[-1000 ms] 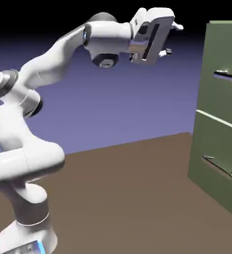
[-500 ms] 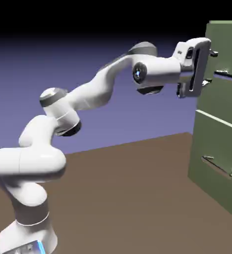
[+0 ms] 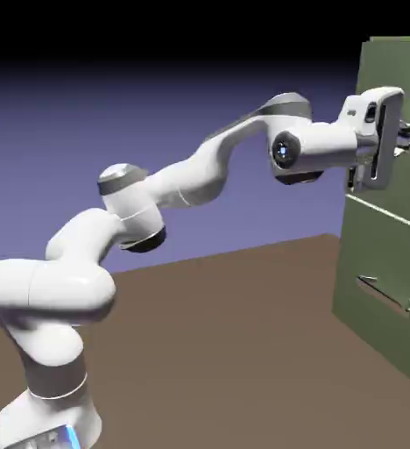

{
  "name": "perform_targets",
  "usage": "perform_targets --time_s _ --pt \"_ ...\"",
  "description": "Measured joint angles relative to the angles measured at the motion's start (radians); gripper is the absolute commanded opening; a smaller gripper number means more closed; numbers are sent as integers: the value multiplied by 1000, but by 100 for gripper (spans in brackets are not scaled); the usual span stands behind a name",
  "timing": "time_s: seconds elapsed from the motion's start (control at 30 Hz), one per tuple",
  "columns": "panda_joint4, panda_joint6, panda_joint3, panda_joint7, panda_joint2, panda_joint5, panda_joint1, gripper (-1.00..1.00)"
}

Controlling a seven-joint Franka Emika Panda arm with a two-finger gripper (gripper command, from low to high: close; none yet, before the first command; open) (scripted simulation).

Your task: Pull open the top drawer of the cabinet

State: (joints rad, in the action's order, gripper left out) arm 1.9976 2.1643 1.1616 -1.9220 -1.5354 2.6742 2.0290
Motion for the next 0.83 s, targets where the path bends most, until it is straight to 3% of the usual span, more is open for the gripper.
perform_targets --time_s 0.7,0.73,0.83 --pt "761 -301 -307 -62 -147 -292 -466 -100" --pt "772 -306 -316 -61 -152 -301 -473 100" --pt "806 -319 -352 -60 -171 -336 -492 100"
